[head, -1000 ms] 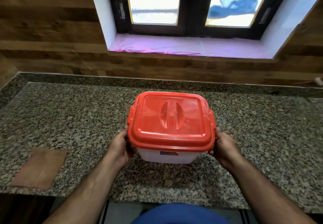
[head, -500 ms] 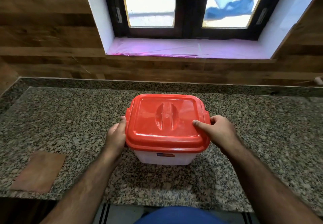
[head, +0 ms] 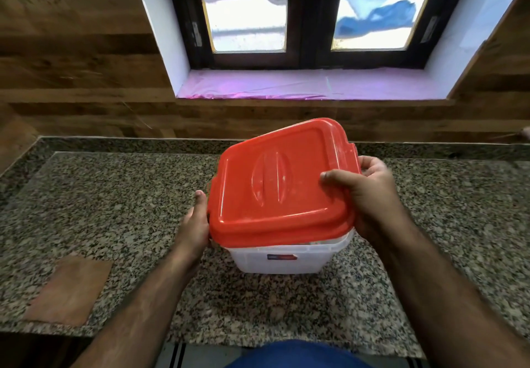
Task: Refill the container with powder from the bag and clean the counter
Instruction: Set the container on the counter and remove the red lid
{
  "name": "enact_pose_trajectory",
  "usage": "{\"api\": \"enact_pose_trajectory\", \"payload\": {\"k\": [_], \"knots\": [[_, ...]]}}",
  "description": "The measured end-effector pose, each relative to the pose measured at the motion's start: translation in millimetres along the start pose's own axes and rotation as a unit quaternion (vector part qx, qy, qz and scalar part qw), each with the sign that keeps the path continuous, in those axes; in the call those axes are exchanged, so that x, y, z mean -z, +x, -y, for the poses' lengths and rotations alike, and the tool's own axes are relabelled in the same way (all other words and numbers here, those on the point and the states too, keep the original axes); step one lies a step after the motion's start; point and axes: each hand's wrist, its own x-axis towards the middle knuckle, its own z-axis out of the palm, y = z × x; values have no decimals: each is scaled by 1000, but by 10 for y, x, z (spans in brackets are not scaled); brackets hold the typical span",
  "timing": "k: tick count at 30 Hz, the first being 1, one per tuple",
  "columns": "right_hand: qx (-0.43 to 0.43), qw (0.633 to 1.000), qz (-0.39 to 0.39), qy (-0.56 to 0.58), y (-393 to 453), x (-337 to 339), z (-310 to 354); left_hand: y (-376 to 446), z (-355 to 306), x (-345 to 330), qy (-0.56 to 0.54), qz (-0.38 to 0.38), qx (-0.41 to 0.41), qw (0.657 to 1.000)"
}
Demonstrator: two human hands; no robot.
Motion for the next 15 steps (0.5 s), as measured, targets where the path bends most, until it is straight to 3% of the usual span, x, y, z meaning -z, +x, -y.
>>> {"api": "enact_pose_trajectory", "payload": {"k": [4, 7, 9, 10, 13, 15], "knots": [[58, 993, -15, 101, 120, 16, 171, -123, -21, -227, -35, -185, -126, 974], [119, 980, -59, 151, 279, 130, 293, -236, 40, -412, 56, -189, -342, 919], [185, 970, -97, 126, 337, 213, 342, -252, 74, -533, 200, -115, -465, 855], [227, 961, -116, 103, 350, 262, 358, -282, 20, -618, 266, -43, -496, 825], [349, 923, -159, 21, 355, 410, 406, -352, -171, -944, 447, 181, -457, 747], [400, 900, -168, -41, 367, 511, 404, -357, -194, -1147, 539, 222, -418, 697]]}}
